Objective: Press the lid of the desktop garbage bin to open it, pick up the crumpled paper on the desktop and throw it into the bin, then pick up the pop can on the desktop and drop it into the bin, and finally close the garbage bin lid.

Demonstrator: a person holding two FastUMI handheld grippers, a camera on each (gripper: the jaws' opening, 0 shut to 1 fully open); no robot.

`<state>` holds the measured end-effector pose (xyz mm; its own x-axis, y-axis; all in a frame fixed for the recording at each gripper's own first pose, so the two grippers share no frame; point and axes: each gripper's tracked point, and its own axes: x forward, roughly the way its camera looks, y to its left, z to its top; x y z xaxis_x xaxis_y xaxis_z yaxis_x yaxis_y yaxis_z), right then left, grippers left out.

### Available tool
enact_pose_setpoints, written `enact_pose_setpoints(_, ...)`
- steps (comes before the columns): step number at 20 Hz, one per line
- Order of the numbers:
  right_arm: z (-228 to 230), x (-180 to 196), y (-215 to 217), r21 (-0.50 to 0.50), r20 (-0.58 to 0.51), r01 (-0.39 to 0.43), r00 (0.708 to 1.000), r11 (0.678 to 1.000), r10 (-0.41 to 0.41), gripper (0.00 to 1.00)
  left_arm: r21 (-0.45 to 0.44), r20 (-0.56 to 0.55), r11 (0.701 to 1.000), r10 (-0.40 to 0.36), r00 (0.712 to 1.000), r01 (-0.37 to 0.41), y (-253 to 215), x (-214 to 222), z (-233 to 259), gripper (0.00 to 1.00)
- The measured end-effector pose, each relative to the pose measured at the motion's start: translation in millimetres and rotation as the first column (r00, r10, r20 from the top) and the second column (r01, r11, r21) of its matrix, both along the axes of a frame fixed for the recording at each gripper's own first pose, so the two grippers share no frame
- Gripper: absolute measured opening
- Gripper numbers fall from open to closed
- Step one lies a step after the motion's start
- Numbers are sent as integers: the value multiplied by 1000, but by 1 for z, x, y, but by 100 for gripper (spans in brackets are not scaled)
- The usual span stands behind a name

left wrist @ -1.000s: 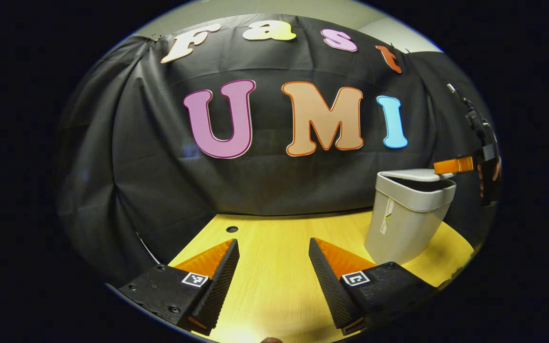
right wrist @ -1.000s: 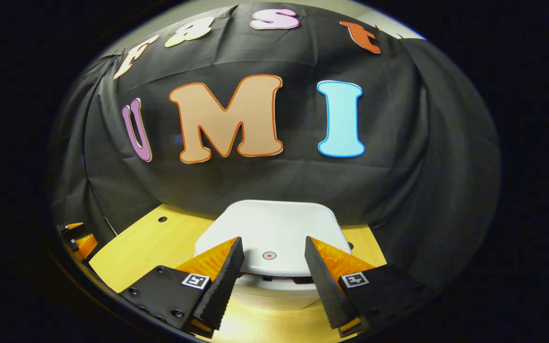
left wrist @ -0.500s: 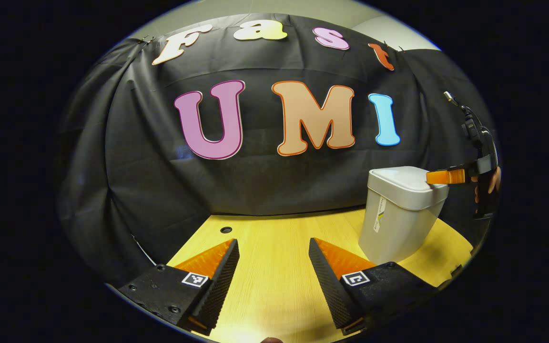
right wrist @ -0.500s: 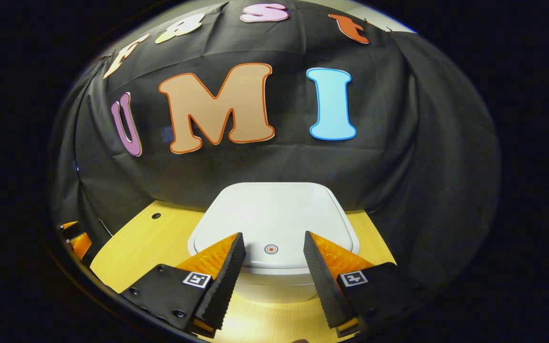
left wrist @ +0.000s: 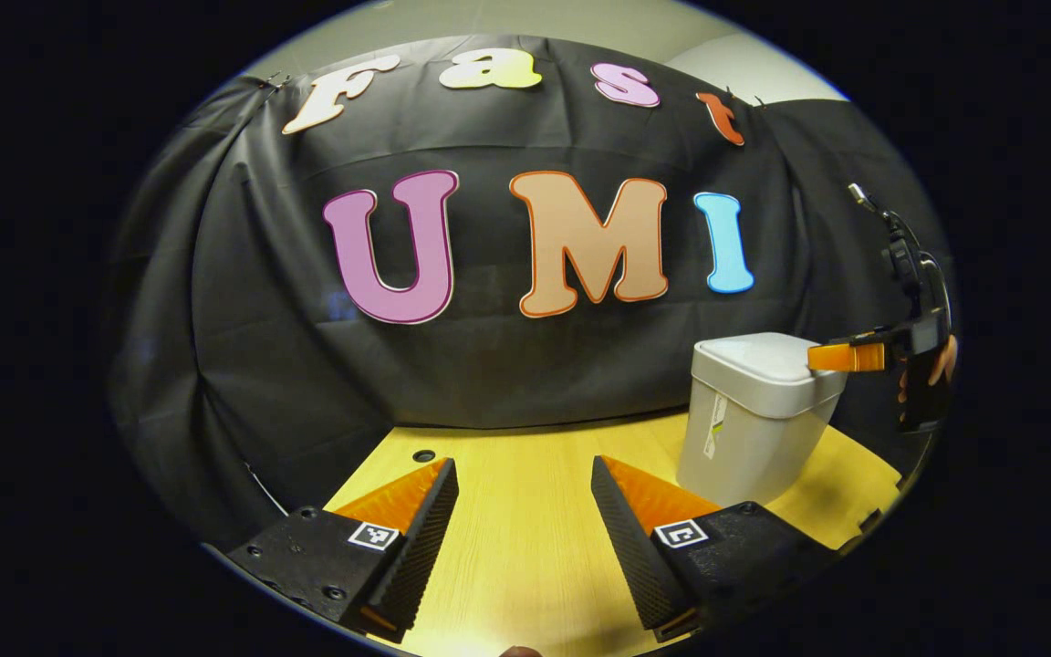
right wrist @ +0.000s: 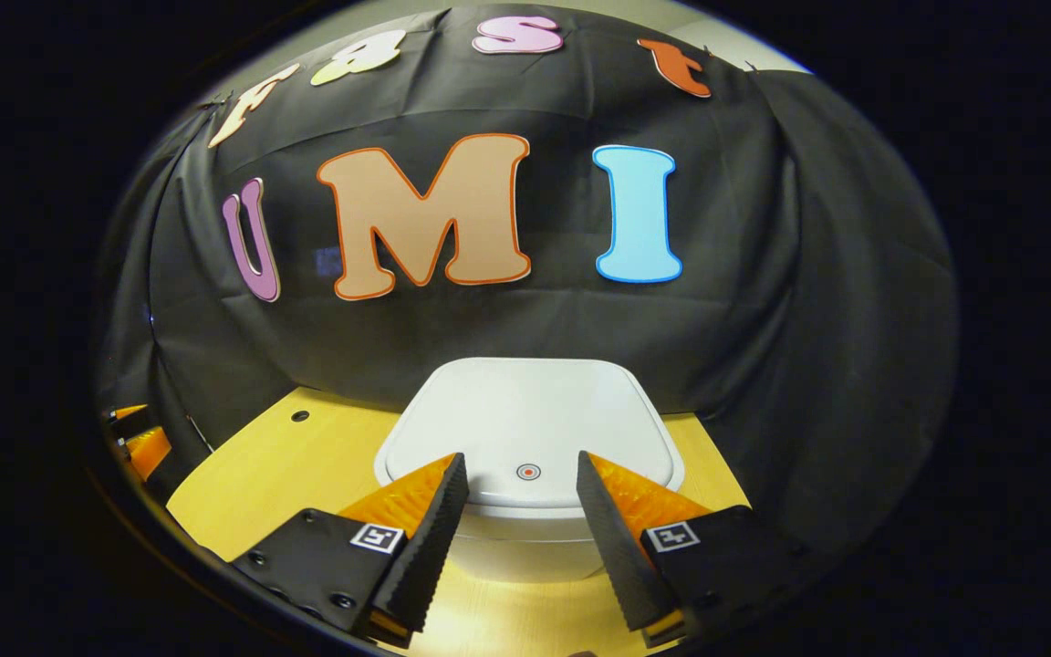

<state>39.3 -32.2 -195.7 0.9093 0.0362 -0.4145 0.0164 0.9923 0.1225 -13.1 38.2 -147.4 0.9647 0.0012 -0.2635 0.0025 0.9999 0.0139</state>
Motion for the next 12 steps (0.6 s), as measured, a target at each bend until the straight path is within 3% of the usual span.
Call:
enact_pose_setpoints(6,42,-15,16,-16,158,3,987,1000,0,81,-10,79,1000,-4,997,5,-1,9,36,86)
enact_pose_setpoints(10,55,-34,37,-43,219,-32,975,999,40,81,-23,145,1000,6,989,-3,-3,12,61,86)
enact_pose_setpoints(12,59,-43,50,-53,236,-57,969,997,68,82,-19,173,1000,9,985,-6,-3,11,71,90)
